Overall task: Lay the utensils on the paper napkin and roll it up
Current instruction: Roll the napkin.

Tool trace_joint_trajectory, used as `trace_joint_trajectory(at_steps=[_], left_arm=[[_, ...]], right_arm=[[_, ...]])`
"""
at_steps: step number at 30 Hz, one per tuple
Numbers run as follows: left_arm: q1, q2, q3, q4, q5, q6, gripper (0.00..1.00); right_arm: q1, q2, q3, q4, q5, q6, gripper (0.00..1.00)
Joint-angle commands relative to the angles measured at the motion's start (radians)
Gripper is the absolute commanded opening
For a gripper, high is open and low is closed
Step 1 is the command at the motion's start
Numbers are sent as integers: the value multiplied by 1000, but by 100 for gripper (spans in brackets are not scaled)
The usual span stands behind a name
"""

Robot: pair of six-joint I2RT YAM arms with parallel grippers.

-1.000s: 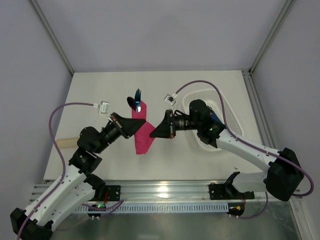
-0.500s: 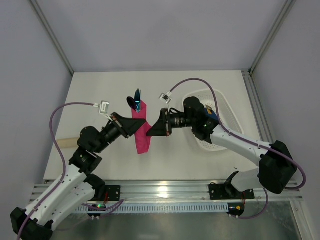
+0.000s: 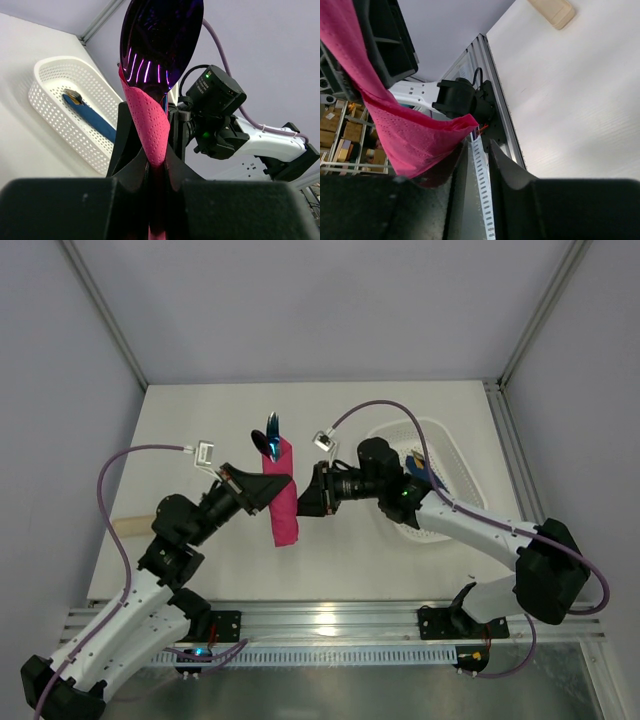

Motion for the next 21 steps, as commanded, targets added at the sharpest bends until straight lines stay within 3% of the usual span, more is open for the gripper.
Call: trace_joint_trajectory(at_steps=[1,9,15,21], left_arm=[[-1,-24,19,95,3,-2,0],[-3,-50,63,-26,-37,76,0],[-1,-37,77,-60,-58,117,0],[-3,-24,88,-87,-89,143,0]], right_arm=[[13,-59,38,-44,97,-49,30],[16,-238,120,-485,424,-221,41],[61,-306,202,-584,450,-245,46],[185,-254,305,-624,504,-250,49]])
